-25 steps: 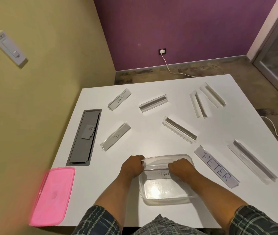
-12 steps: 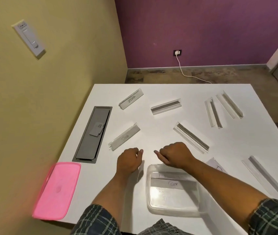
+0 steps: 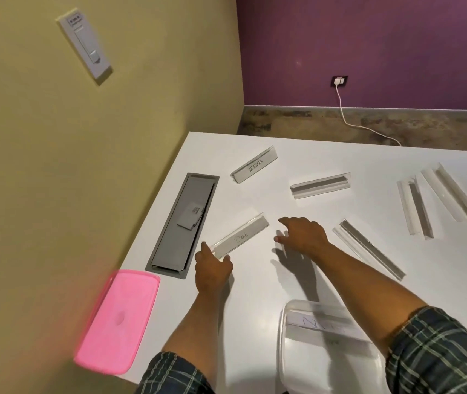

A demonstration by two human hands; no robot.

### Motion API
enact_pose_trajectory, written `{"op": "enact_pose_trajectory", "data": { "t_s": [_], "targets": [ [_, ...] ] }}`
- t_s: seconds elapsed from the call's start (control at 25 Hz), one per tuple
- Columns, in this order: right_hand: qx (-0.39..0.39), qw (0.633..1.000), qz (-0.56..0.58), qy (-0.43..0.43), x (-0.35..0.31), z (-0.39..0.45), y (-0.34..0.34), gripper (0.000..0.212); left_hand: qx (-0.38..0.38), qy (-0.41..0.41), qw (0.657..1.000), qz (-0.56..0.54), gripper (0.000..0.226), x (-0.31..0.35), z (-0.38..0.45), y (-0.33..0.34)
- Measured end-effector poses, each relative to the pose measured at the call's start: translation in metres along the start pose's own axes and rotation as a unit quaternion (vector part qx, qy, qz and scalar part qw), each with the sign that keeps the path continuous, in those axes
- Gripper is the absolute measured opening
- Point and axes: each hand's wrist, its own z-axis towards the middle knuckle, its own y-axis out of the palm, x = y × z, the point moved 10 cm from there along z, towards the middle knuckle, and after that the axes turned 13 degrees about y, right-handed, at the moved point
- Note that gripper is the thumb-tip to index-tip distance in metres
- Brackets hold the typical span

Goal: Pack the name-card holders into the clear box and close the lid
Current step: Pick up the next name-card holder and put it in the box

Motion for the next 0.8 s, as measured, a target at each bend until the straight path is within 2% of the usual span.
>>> {"op": "enact_pose_trajectory", "data": {
  "t_s": [0.08, 0.2, 0.4, 0.56, 0.64, 0.8],
  "targets": [
    [-0.029, 0.999, 0.019, 0.015, -0.005, 0.018, 0.011, 0.069, -0.017, -0.03, 0.999, -0.016, 0.091, -0.009, 0.007, 0.007],
    [-0.091, 0.99, 0.107, 0.028, -0.017, 0.036, 0.028, 0.091, -0.026, -0.054, 0.997, -0.057, 0.097, -0.022, 0.016, 0.018],
    [-0.137, 0.961, 0.24, 0.018, -0.048, 0.057, 0.034, 0.111, -0.003, -0.038, 0.997, -0.073, 0.079, -0.028, 0.031, 0.021],
    [-0.18, 0.93, 0.319, 0.035, -0.055, 0.067, 0.046, 0.105, 0.02, -0.045, 0.994, -0.099, 0.06, -0.028, 0.036, 0.018],
    [-0.159, 0.94, 0.3, 0.029, -0.053, 0.068, 0.045, 0.097, 0.038, -0.052, 0.992, -0.105, 0.053, -0.029, 0.036, 0.013],
    [-0.057, 0.977, 0.203, -0.023, -0.048, 0.052, 0.024, 0.092, 0.052, -0.051, 0.991, -0.114, 0.041, -0.028, 0.034, 0.007]
  ]
}}
